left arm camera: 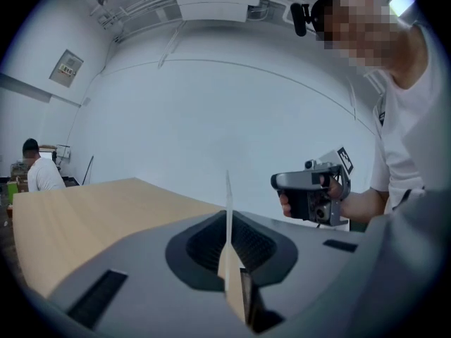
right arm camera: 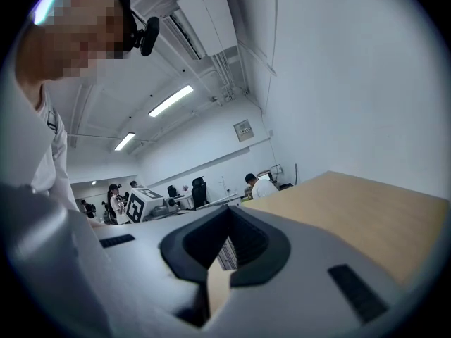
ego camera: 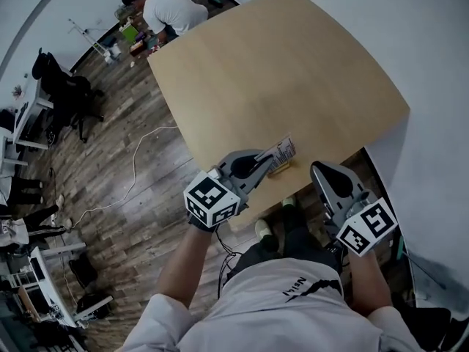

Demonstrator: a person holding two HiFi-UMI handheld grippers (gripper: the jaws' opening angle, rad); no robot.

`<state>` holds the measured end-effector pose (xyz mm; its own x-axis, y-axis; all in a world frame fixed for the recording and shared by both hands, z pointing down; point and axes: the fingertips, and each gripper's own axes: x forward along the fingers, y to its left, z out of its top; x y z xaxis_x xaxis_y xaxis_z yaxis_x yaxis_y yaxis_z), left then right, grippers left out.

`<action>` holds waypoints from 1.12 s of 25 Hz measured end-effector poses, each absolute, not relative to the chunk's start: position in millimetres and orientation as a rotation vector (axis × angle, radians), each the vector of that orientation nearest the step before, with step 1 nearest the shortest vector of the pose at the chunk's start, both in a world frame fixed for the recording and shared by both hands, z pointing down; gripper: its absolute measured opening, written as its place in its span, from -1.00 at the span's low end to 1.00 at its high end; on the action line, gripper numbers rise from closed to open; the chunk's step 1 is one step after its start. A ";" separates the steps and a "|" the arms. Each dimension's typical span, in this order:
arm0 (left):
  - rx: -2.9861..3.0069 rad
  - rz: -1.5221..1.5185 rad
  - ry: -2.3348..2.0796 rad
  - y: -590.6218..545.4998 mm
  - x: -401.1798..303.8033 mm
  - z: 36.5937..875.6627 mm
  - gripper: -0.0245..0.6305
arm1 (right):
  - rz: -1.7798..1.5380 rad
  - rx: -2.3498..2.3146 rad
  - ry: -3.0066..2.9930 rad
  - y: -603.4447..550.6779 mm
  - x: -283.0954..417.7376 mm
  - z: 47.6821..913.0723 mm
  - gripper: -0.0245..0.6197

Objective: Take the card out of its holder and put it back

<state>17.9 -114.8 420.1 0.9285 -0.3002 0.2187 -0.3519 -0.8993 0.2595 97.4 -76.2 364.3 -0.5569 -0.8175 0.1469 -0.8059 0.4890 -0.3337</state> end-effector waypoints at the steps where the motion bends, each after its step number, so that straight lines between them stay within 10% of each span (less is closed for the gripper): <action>1: 2.786 0.261 -0.474 -115.5 20.1 433.1 -0.85 | -0.586 -1.465 2.681 -76.8 101.0 372.4 -0.89; 28: 2.744 0.361 -0.278 -135.7 20.9 588.0 -0.85 | -0.810 -1.474 2.715 -82.5 106.6 466.3 -0.89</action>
